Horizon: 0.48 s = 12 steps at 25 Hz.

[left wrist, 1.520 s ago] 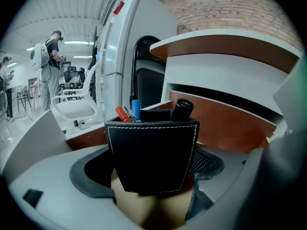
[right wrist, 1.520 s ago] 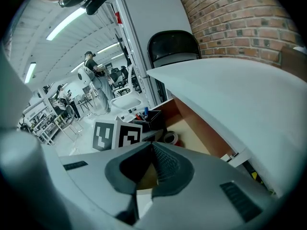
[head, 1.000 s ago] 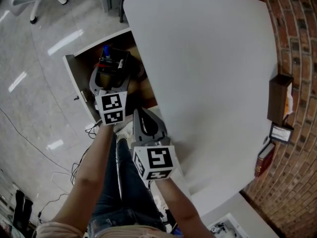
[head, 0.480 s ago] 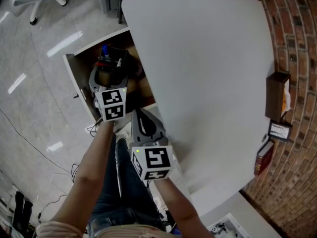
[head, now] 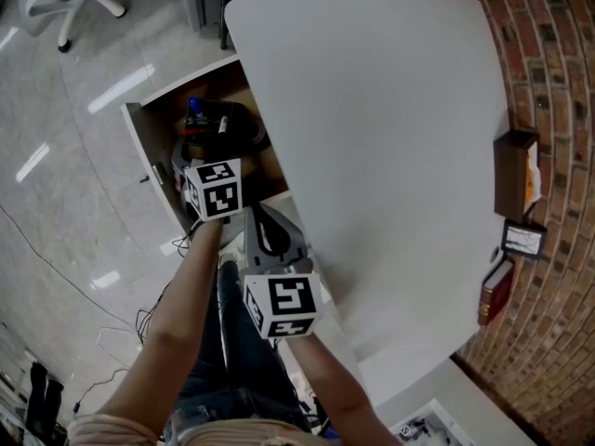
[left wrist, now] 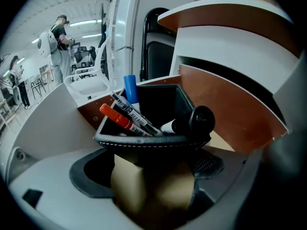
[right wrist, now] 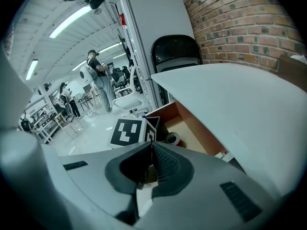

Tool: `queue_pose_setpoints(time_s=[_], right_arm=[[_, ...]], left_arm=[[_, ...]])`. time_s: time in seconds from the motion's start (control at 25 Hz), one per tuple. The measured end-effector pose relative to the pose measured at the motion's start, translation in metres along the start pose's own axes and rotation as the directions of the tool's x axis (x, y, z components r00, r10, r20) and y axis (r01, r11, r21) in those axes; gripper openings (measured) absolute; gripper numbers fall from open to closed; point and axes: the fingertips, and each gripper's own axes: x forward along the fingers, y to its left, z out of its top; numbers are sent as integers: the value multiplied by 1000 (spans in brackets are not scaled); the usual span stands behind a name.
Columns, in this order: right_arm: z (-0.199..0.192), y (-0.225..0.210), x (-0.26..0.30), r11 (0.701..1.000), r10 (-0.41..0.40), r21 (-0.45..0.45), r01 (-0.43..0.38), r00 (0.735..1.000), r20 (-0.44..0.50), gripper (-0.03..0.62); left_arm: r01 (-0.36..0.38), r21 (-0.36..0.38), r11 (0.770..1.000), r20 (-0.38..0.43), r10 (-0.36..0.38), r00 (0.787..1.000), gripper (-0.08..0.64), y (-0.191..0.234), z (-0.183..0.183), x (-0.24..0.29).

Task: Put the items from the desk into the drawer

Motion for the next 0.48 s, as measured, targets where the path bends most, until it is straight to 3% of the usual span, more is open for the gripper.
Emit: queue_pose_setpoints(time_s=[0.48], right_arm=[[7, 0, -18, 1000, -11, 2, 11, 1000, -10, 18]], left_arm=[[2, -22, 1000, -73, -4, 997, 445, -8, -8, -26]])
